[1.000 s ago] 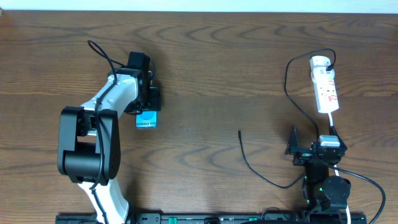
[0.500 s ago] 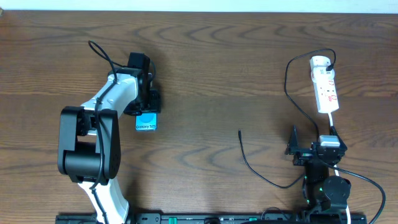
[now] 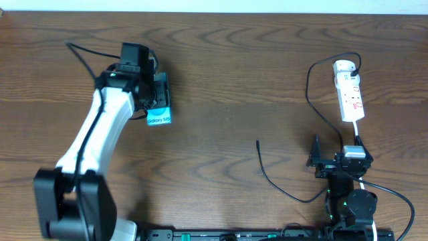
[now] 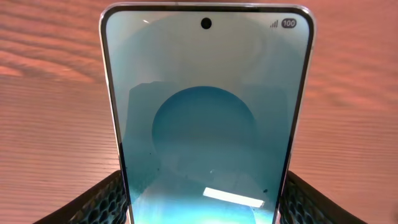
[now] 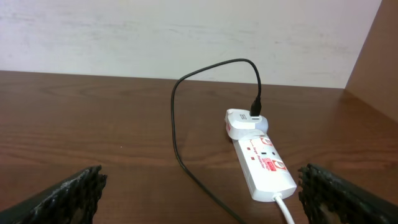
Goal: Plug charger to phone and switch on socket
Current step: 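Lift the phone with the left gripper and tilt it upright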
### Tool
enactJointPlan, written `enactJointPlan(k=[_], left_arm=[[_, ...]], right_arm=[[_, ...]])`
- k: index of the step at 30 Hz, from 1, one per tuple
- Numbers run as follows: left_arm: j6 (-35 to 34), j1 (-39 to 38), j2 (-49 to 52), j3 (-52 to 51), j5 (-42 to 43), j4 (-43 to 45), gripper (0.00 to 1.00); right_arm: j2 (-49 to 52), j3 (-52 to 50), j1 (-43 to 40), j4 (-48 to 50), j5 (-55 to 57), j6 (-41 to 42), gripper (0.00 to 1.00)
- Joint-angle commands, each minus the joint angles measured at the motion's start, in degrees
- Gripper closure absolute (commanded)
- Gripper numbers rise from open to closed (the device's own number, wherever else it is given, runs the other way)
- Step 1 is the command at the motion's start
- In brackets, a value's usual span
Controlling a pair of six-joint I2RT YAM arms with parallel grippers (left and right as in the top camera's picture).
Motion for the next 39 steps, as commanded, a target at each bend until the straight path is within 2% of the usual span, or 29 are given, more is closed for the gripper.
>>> enactJointPlan(k=[1,8,13,14,15,17,21,25,31,39], left_arm=[[-9.6,1.0,-5.1,2.0,10.4,0.2,0.93],[-27.9,4.3,-7.9,2.0,28.0,0.4,0.93],[-43.3,7.3,-7.9,2.0,44.6,2.0,0.93],[-44.5,7.4,-7.9,2.0,45.9,2.3,0.93],[-50.4,8.3,-7.9,2.0,51.4,3.9,0.93],[-56.8,9.2,-7.9,2.0,56.6,5.7,0.93],[-72.2,10.8,-7.9,2.0,62.7,7.8,0.93],[-83.8,11.5,-7.9,2.0,65.7,7.9,0.93],[-90.8,11.5,-7.9,2.0,66.8,13.9,0.93],[-91.7,11.5,-7.9,2.0,66.8,15.5,0.93]], right_arm=[[-0.3,-0.1,-0.3,-0.2,0.2,0.9,0.01],[-0.3,-0.1,-0.3,-0.2,0.2,0.9,0.01],[-0.3,-0.1,-0.3,-0.2,0.2,0.9,0.01],[-0.3,-0.1,-0.3,-0.2,0.2,0.9,0.01],[-0.3,-0.1,-0.3,-0.2,0.2,0.9,0.01],[-0.3,-0.1,-0.2,-0.2,0.2,0.9,0.01],[-0.3,-0.1,-0.3,-0.2,0.2,0.9,0.01],[-0.3,-0.1,-0.3,-0.2,0.2,0.9,0.01],[-0.3,-0.1,-0.3,-0.2,0.2,0.9,0.01],[-0.3,-0.1,-0.3,-0.2,0.2,0.9,0.01]])
